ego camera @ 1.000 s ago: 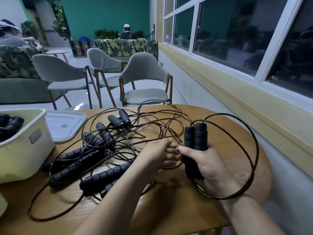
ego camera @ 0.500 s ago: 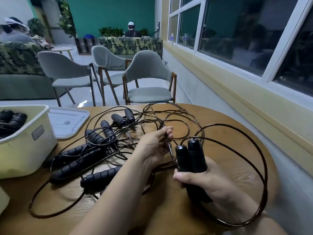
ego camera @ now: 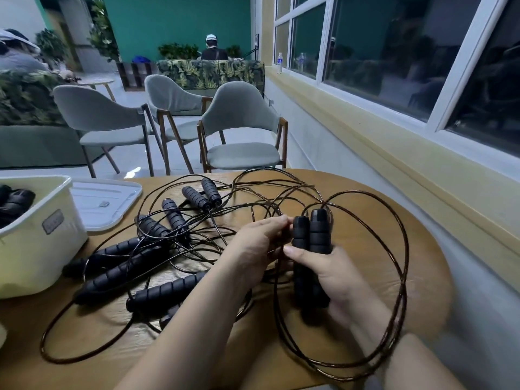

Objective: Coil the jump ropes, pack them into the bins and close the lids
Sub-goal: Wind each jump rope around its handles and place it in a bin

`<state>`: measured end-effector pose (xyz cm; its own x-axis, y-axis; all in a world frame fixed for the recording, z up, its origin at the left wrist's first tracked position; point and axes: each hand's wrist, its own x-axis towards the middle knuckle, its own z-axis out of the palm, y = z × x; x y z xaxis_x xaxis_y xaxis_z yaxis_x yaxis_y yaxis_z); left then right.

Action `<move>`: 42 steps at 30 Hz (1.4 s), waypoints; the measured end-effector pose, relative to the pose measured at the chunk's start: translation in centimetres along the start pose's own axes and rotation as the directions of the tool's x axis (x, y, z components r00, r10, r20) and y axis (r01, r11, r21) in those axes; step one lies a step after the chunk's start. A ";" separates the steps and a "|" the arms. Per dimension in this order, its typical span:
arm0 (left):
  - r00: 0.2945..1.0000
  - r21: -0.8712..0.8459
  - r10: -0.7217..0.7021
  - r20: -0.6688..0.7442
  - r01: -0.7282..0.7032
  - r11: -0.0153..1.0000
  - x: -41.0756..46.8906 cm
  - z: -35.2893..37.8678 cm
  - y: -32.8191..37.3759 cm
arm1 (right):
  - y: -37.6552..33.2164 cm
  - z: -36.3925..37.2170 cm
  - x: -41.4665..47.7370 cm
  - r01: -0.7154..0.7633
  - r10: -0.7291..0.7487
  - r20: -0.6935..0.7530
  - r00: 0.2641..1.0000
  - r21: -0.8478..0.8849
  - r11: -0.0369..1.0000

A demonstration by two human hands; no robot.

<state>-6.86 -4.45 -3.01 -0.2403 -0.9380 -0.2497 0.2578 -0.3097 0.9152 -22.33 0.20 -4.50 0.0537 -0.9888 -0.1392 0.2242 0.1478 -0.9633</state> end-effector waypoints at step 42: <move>0.995 -0.230 -0.016 -0.094 -0.006 0.973 0.4 -2.8 2.1 | 0.7 2.0 -2.1 -0.027 0.042 0.243 0.969 -0.062 0.998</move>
<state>-3.82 -5.95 -2.10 -0.1557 -0.9433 -0.2930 0.4672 -0.3317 0.8196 -20.30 2.47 -4.42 0.2976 -0.9472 -0.1195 0.1615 0.1733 -0.9715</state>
